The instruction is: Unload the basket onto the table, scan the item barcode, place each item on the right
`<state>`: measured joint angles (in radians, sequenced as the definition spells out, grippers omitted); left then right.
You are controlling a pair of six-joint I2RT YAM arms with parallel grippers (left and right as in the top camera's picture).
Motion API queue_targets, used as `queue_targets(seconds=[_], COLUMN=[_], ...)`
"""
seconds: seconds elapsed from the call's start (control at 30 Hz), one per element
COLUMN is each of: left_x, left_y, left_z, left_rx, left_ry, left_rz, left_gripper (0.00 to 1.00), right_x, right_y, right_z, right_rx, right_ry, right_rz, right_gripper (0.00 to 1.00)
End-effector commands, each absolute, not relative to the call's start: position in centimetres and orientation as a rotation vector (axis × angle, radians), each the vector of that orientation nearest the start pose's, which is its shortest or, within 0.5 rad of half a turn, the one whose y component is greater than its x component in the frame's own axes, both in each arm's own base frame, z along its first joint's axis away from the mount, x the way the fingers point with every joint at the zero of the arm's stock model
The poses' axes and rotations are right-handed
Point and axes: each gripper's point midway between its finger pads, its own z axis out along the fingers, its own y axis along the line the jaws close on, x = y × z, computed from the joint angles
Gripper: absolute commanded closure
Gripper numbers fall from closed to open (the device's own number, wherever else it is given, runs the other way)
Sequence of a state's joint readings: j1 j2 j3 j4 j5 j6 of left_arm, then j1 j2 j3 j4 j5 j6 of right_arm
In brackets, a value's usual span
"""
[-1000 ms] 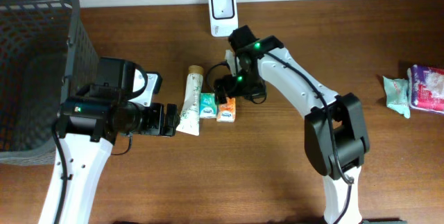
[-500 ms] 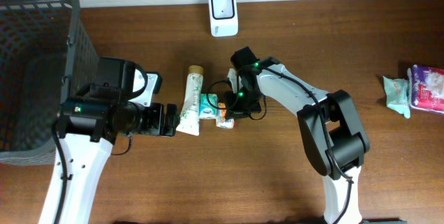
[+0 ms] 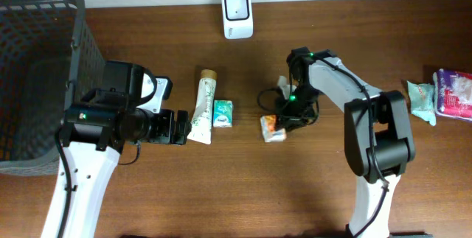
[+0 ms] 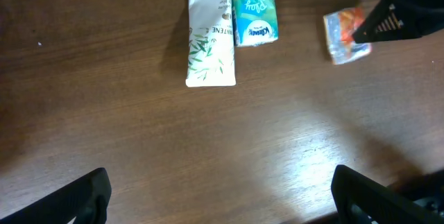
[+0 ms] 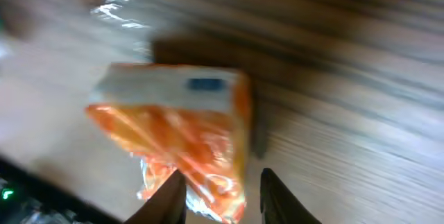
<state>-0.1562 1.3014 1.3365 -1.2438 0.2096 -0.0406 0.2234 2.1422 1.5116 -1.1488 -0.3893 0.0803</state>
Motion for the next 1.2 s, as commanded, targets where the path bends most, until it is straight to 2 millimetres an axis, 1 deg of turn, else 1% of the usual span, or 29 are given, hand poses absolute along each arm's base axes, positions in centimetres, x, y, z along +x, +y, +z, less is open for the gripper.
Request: queue_targets(seconds=[0.0,0.07,0.1,0.13,0.17,0.2,0.23,0.27,0.3,0.33,0.37,0.4,0.43,0.5,0.57,0.6,0.63,0.7,0.73,0.77,0.8,0.87,0.9,0.93,0.97,1.0,1.07,1.1,1.17], left_x=[26.9,26.9,26.9,26.9,26.9,26.9,26.9,26.9,26.9,26.9,26.9,26.9,26.9,26.9,26.9,26.9,26.9,26.9,26.9,26.9,26.9,26.9,26.9,26.9,26.9,26.9,26.9,26.9,26.9], left_y=[-8.0,-8.0,-8.0,-8.0,-8.0,-8.0,-8.0,-8.0,-8.0,-8.0,-8.0,-8.0,-8.0,-8.0,-8.0,-8.0,-8.0,-8.0,-8.0,-8.0,-8.0,-8.0,-8.0,-8.0,-8.0,-8.0,-8.0,-8.0,-8.0], left_z=[21.2,21.2,21.2,21.2,21.2,21.2,21.2,21.2,21.2,21.2,21.2,21.2,21.2,21.2,21.2,21.2,21.2,21.2,21.2,21.2,21.2,21.2,21.2,21.2,21.2,21.2,21.2,21.2,21.2], left_rx=[0.251,0.251,0.251,0.251,0.251,0.251,0.251,0.251,0.251,0.251,0.251,0.251,0.251,0.251,0.251,0.251,0.251,0.251,0.251,0.251,0.251,0.251,0.251,0.251,0.251,0.251,0.251,0.251,0.251], left_ry=[2.761,2.761,2.761,2.761,2.761,2.761,2.761,2.761,2.761,2.761,2.761,2.761,2.761,2.761,2.761,2.761,2.761,2.761,2.761,2.761,2.761,2.761,2.761,2.761,2.761,2.761,2.761,2.761,2.761], left_rz=[-0.340,-0.340,-0.340,-0.340,-0.340,-0.340,-0.340,-0.340,-0.340,-0.340,-0.340,-0.340,-0.340,-0.340,-0.340,-0.340,-0.340,-0.340,-0.340,-0.340,-0.340,-0.340,-0.340,-0.340,-0.340,-0.340,-0.340,-0.340,-0.340], left_gripper=[0.01,0.01,0.01,0.01,0.01,0.01,0.01,0.01,0.01,0.01,0.01,0.01,0.01,0.01,0.01,0.01,0.01,0.01,0.01,0.01,0.01,0.01,0.01,0.01,0.01,0.01,0.01,0.01,0.01], right_x=[34.5,34.9,34.7,34.2,34.0,33.7,33.5,33.6,33.6,33.8,33.9,34.0,33.9,33.5,32.7,32.2,31.9,31.9,32.0,32.0,32.2,33.3,33.7,34.1,34.2,34.5,34.4,33.7,32.3], right_y=[10.5,11.1,12.0,14.0,14.9,16.1,16.6,16.5,16.7,17.7,18.3,18.1,17.6,18.2,17.7,17.3,17.2,17.1,17.2,17.1,17.5,18.9,20.1,22.6,23.6,23.4,22.4,21.8,20.9], right_z=[5.2,8.4,9.7,10.3,10.1,9.4,8.4,7.6,7.3,6.8,6.4,6.1,5.8,3.6,1.5,1.0,0.6,0.6,0.7,0.9,1.4,3.8,5.0,7.0,8.4,9.1,9.3,8.7,6.5], right_rx=[-0.078,-0.107,-0.153,-0.246,-0.295,-0.364,-0.367,-0.316,-0.300,-0.312,-0.327,-0.295,-0.244,-0.259,-0.261,-0.264,-0.266,-0.267,-0.265,-0.262,-0.249,-0.191,-0.248,-0.358,-0.415,-0.416,-0.417,-0.399,-0.315], right_ry=[3.295,3.240,3.205,3.180,3.173,3.163,3.152,3.129,3.103,3.052,3.016,2.988,2.968,2.949,2.954,2.964,2.970,2.971,2.971,2.975,2.990,3.053,3.072,3.055,3.009,2.973,2.925,2.919,2.924], right_rz=[0.334,0.350,0.353,0.355,0.343,0.295,0.157,-0.008,-0.092,-0.141,-0.172,-0.238,-0.304,-0.282,-0.287,-0.298,-0.304,-0.305,-0.303,-0.301,-0.263,-0.038,0.140,0.517,0.780,0.943,1.119,1.209,1.318], right_gripper=[0.49,0.46,0.44,0.42,0.42,0.42,0.42,0.42,0.42,0.43,0.43,0.43,0.47,0.50,0.51,0.56,0.62,0.80,0.84,0.91,0.96,0.96,0.96,0.96,0.96,0.96,0.96,0.96,0.96])
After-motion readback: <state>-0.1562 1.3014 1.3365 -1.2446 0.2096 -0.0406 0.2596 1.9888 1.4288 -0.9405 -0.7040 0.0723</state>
